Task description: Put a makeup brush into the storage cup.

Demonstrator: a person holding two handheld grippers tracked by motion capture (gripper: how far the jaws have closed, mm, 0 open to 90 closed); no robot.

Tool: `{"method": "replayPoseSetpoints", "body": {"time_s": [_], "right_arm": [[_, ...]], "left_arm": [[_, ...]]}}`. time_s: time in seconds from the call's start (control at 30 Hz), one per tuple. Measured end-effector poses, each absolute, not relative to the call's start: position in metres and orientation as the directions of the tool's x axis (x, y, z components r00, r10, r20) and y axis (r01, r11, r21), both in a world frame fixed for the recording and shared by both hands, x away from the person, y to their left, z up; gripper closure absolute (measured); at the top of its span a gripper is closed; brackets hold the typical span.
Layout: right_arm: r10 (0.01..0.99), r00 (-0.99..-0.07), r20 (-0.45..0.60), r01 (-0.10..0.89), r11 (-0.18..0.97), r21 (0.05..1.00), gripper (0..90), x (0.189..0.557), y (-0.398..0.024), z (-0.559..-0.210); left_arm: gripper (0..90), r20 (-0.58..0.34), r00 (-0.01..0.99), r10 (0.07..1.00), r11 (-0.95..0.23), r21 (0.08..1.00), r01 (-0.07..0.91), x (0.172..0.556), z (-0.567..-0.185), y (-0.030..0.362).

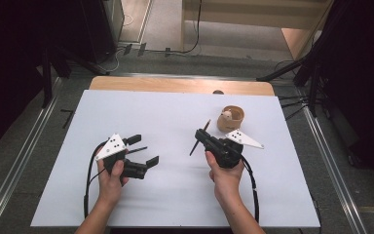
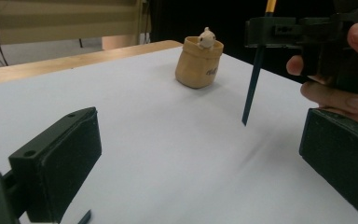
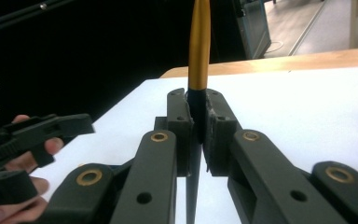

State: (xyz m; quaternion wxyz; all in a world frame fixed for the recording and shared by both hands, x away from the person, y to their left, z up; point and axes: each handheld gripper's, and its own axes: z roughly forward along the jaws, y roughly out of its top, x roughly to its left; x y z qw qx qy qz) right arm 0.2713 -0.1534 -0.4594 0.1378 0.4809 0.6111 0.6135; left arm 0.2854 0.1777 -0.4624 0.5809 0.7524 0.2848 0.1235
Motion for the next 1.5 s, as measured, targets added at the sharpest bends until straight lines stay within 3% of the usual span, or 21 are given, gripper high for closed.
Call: {"method": "replayPoseSetpoints", "body": {"time_s": [0.7,1.5], "right_arm": [[0.849,-0.464,0.252,0.299,-0.118,0.947,84.2,0.283,-0.186,-0.428],[0.922,-0.329,0.205,0.242,-0.128,0.962,84.2,0.316,-0.235,-0.401]], "left_arm": [[0.0,-0.123,0.720,0.683,-0.136,0.947,0.292,0.276,-0.469,0.249],[0.0,-0.119,0.683,0.721,-0.144,0.938,0.315,0.256,-0.480,0.286]]}}
